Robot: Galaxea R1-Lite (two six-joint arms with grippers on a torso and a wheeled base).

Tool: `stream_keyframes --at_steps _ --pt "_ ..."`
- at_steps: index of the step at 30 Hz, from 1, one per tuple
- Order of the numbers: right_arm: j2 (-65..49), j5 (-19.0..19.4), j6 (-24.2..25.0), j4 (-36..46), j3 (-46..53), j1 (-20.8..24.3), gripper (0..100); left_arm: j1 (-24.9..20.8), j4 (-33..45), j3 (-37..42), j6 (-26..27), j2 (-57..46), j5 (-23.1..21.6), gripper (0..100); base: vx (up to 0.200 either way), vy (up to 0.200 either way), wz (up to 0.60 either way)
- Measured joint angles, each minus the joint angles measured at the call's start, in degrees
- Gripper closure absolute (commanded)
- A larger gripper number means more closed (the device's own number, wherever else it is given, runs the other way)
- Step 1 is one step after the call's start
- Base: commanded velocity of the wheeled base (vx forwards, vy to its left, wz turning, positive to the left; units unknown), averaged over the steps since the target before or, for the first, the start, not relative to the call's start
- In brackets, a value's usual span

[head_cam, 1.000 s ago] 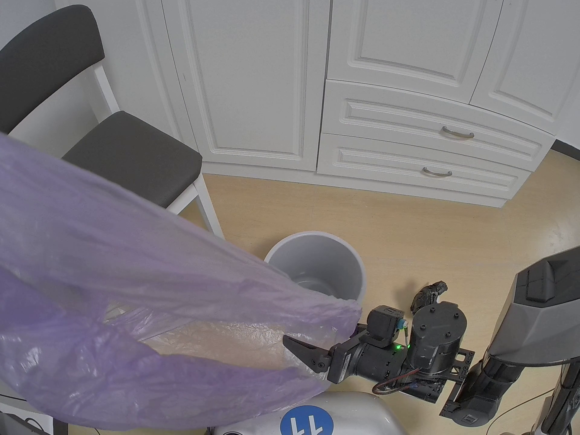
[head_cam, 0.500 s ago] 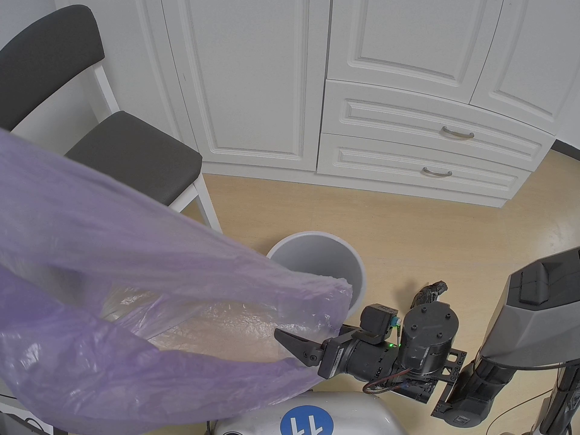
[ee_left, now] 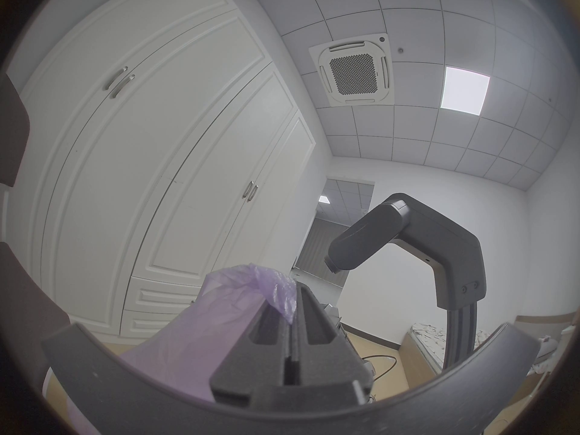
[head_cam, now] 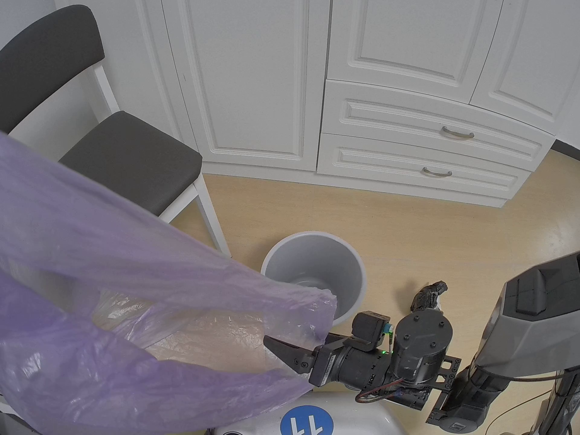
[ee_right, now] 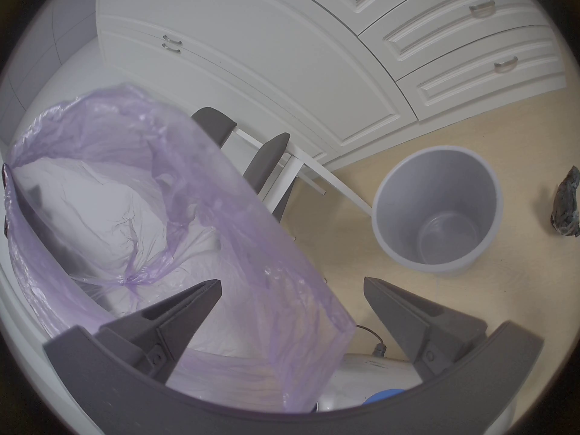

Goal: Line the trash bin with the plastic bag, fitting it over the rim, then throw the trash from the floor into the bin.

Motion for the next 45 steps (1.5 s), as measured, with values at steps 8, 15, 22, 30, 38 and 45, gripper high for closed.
stream_keyframes --at_steps 8,15,22,30,38,45 --pt "1.5 0.2 0.3 0.0 -0.4 1.2 0 -0.1 -0.1 0.0 -0.1 0.2 0.0 100 0.000 0.000 0.00" --pt "1.9 0.1 0.3 0.0 -0.4 1.3 100 -0.1 -0.4 0.0 -0.1 0.2 0.0 100 0.000 0.000 0.00" --pt "1.9 -0.2 0.2 0.0 -0.9 1.3 100 -0.1 -0.7 0.2 -0.2 0.2 0.0 100 0.000 0.000 0.00" --pt "0.5 -1.2 -2.5 0.0 -1.3 0.1 100 0.1 -0.2 0.2 -0.5 0.4 0.1 100 0.000 0.000 0.00" --pt "-5.4 -3.8 -20.0 0.2 -0.2 -4.1 100 2.1 3.2 -0.7 -0.7 1.6 1.7 100 0.000 0.000 0.00" --pt "-14.8 -5.4 -25.3 17.1 -0.4 -7.7 100 5.9 10.2 -2.6 -3.3 3.7 2.0 100 0.000 0.000 0.00"
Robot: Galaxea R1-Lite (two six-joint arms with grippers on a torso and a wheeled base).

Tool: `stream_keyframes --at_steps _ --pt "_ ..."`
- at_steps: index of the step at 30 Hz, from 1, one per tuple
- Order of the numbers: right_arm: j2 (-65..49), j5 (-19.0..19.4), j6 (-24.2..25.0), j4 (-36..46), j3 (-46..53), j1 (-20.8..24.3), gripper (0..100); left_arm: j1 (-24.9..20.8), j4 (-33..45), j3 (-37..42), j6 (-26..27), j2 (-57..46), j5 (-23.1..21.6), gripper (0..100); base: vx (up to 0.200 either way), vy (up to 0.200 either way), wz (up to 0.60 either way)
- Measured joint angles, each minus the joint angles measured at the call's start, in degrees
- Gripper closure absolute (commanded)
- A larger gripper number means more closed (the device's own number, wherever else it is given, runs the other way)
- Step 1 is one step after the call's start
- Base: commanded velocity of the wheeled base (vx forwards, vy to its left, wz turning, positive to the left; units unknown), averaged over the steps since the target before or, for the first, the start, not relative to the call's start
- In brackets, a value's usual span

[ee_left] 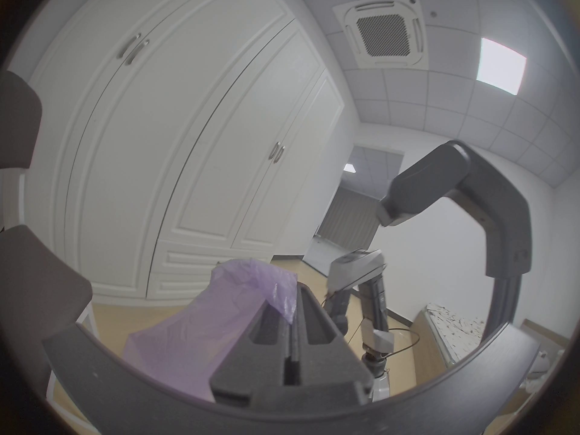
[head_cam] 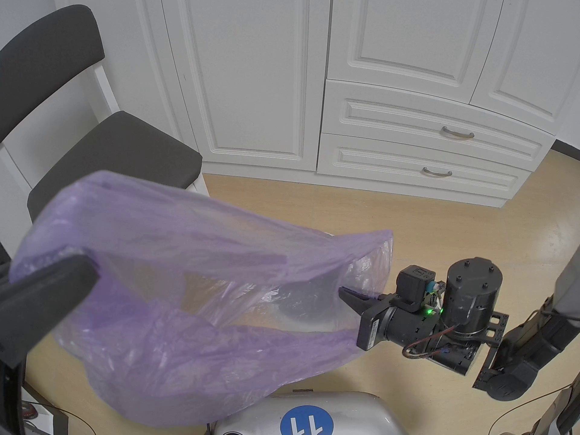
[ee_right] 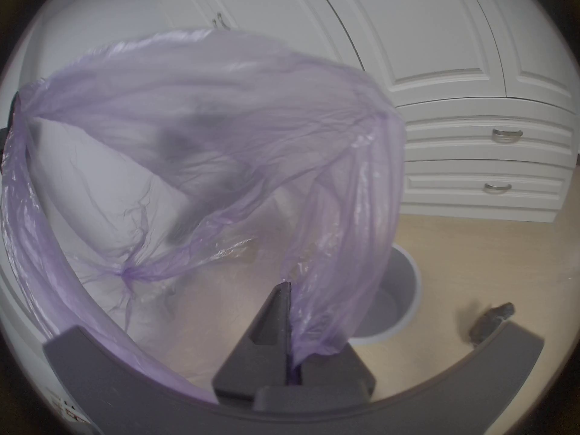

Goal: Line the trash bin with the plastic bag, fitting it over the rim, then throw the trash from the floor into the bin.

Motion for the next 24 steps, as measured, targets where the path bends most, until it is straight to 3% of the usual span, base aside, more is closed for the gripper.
stream_keyframes --at_steps 6,14,19,24 --pt "-8.1 -1.2 0.2 21.9 -6.8 -1.8 100 4.4 3.6 -2.2 -2.4 3.5 0.0 100 0.000 0.000 0.00" --pt "-16.6 -2.9 6.4 52.4 -22.0 -4.5 100 14.7 7.5 -5.2 -5.1 13.4 -1.9 100 0.000 0.000 0.00" --pt "-22.3 -4.5 5.8 60.1 -26.6 -6.0 100 23.4 9.2 -7.4 -5.8 22.9 -2.9 100 0.000 0.000 0.00" --pt "-27.5 -7.6 0.1 58.4 -25.4 -6.5 100 28.0 10.2 -8.3 -3.7 28.3 -2.2 100 0.000 0.000 0.00"
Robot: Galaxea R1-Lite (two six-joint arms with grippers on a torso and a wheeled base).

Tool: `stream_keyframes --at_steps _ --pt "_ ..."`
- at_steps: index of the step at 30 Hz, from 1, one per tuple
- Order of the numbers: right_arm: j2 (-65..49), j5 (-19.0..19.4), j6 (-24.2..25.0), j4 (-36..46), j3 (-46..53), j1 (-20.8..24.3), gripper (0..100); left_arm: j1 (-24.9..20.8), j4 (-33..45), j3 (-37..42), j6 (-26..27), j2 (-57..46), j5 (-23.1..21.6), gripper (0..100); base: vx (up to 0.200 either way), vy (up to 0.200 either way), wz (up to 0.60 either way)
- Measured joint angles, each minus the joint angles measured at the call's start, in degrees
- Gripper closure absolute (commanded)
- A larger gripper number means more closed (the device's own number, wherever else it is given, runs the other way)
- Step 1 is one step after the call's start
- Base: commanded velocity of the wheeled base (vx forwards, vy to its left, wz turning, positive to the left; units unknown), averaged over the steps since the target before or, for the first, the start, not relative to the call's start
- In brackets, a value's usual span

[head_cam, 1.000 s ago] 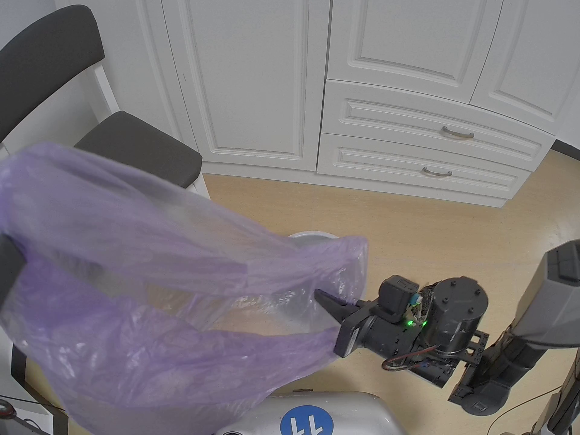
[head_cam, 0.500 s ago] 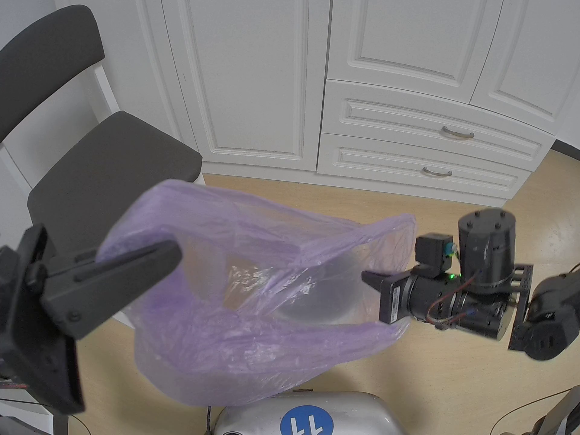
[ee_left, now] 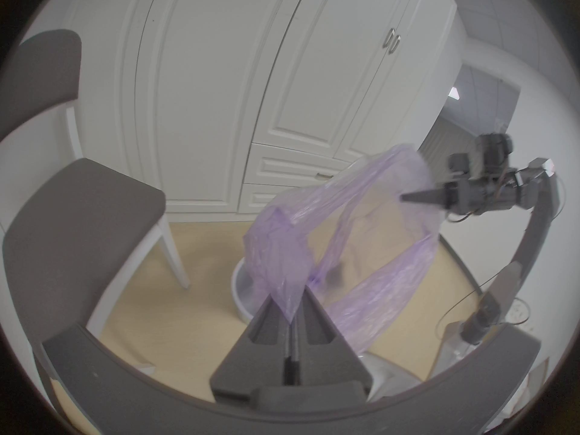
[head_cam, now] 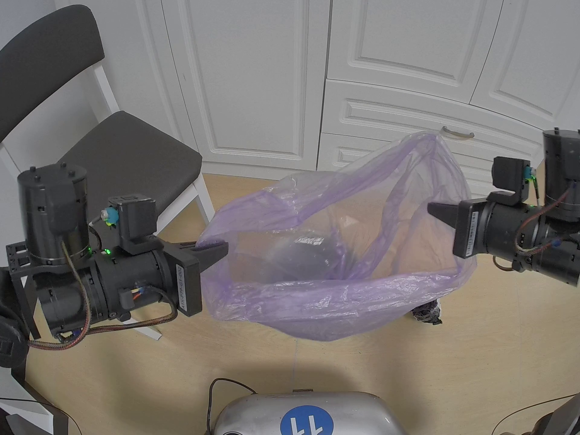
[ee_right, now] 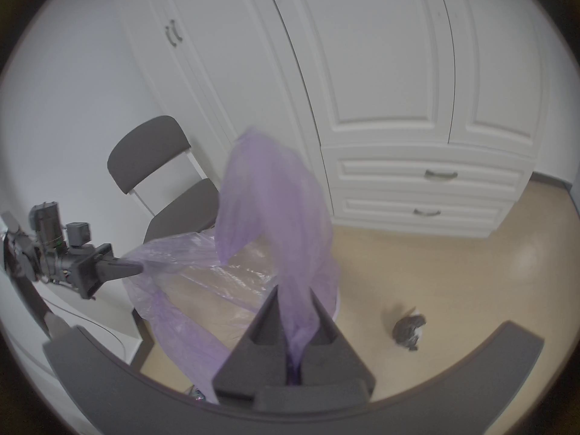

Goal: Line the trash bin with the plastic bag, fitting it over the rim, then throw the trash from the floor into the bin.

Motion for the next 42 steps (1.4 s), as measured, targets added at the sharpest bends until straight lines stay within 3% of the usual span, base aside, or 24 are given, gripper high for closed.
stream_keyframes --at_steps 8,15,24,30,42 --pt "-4.7 -4.7 -9.3 -4.0 7.1 1.3 100 2.4 0.4 1.0 6.6 1.4 4.7 100 0.000 0.000 0.00" --pt "-3.0 -7.7 -12.0 -4.2 10.1 3.1 100 3.4 0.2 1.7 7.5 1.6 5.2 100 0.000 0.000 0.00" --pt "-0.5 -13.7 -19.2 -4.3 14.6 3.4 100 7.6 -0.7 1.8 9.3 1.1 5.2 100 0.000 0.000 0.00" --pt "0.0 -17.1 -20.1 -4.3 15.7 3.2 100 8.7 -0.8 1.5 9.4 1.1 5.3 100 0.000 0.000 0.00" --pt "1.1 -17.6 -19.9 -6.0 14.7 -0.8 100 11.7 -0.8 0.2 9.4 1.1 7.0 100 0.000 0.000 0.00"
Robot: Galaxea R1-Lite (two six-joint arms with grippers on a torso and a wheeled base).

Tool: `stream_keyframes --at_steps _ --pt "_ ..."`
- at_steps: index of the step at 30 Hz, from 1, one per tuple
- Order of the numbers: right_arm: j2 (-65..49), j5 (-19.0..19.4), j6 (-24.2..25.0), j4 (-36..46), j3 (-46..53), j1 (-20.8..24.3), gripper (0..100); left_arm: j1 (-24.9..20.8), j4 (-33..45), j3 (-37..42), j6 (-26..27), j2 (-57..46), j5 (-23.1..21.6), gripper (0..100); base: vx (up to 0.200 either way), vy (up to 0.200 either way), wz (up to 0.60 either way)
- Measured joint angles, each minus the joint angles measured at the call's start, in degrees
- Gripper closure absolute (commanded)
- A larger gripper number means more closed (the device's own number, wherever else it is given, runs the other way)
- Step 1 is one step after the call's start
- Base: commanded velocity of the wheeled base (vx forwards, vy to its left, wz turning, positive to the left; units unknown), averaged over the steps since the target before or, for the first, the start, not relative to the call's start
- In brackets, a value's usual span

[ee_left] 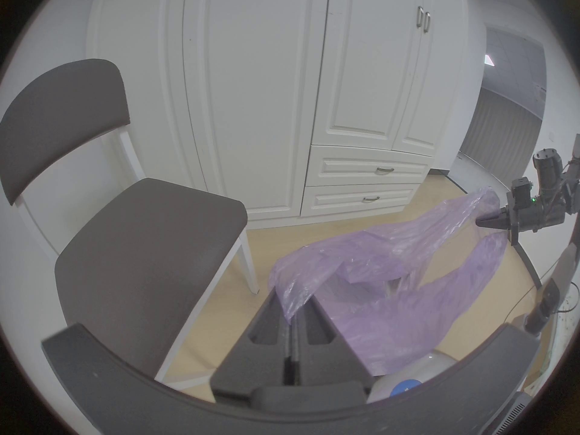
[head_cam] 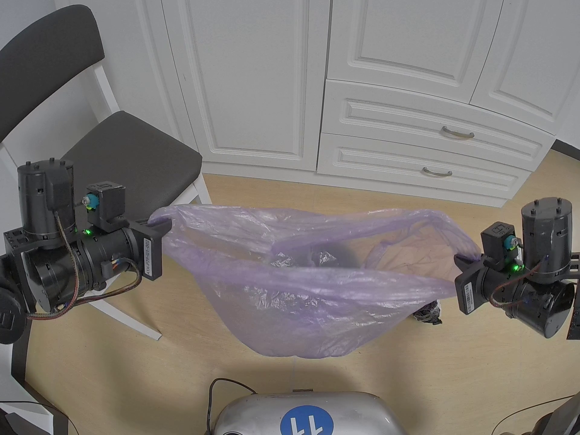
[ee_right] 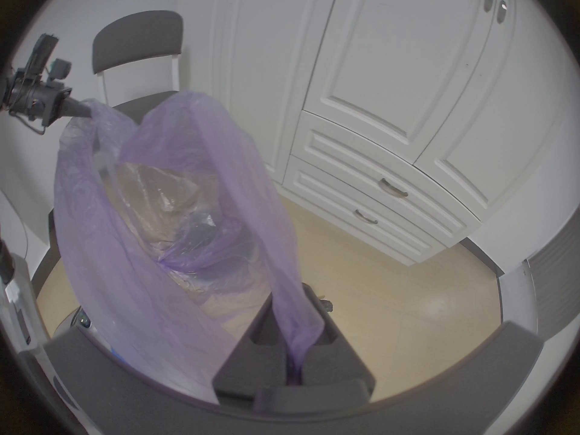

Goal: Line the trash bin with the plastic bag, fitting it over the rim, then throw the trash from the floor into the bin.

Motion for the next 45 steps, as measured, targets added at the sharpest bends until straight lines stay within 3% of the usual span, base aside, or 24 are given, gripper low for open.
stream_keyframes --at_steps 7,22,28,35,45 --pt "2.0 -1.2 0.0 -5.0 -0.4 -2.9 100 2.1 0.0 -1.5 -0.3 -0.2 0.0 100 0.000 0.000 0.00" --pt "4.1 -5.9 -0.5 -4.9 -0.1 -4.0 100 3.8 0.1 -3.2 -0.5 -0.3 3.9 100 0.000 0.000 0.00" --pt "4.4 -6.4 -2.5 -4.9 0.4 -5.2 100 3.9 0.1 -3.3 -0.5 -0.3 4.0 100 0.000 0.000 0.00" --pt "4.5 -9.5 -5.1 -4.9 1.9 -6.1 100 4.5 0.1 -3.3 -0.4 -0.3 3.9 100 0.000 0.000 0.00" --pt "3.9 -10.0 -7.1 -4.9 3.8 -6.9 100 4.8 0.2 -3.2 -0.3 -0.2 4.0 100 0.000 0.000 0.00"
